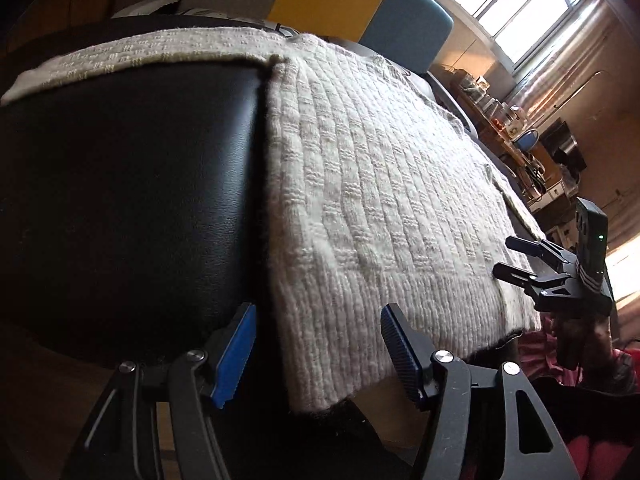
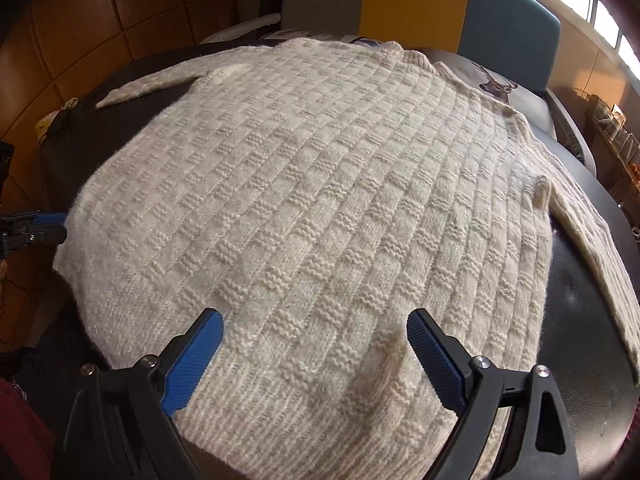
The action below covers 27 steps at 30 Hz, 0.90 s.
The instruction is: Fold clothes
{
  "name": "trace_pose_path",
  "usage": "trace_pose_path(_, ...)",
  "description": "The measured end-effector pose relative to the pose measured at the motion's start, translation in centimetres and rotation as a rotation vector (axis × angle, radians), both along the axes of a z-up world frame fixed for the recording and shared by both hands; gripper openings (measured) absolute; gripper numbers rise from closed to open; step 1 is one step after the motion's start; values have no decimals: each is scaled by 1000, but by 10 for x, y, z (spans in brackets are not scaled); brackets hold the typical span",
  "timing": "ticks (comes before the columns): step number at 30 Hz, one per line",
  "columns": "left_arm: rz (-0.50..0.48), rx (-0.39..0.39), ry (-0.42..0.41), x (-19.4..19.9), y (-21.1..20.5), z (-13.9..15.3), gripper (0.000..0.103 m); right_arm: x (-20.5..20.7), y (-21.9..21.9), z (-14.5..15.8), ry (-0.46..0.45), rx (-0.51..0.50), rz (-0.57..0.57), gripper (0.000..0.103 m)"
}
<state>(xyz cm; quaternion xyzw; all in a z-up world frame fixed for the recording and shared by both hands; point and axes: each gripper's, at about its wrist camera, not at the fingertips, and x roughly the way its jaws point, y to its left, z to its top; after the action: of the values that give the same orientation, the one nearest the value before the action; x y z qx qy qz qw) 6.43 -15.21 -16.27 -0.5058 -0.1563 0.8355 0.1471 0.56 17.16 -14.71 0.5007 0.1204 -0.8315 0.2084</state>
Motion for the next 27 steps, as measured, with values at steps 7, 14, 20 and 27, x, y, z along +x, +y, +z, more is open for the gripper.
trace_pose_path(7,19,123,60,-1,1,35,10,-6,19,-9,-11,15,-53,95)
trace_pose_path(14,-19,-4,-38,5,2,24,10,-7,26,-15,6,-26,-73,102)
trace_pose_path(20,26,58,-107,1,-13,13,19,-9,28,-16,9,-33,-67,103)
trace_pose_path(27,97,116,25,-33,-23,41,34,-16,27,-7,-19,-36,-77,102)
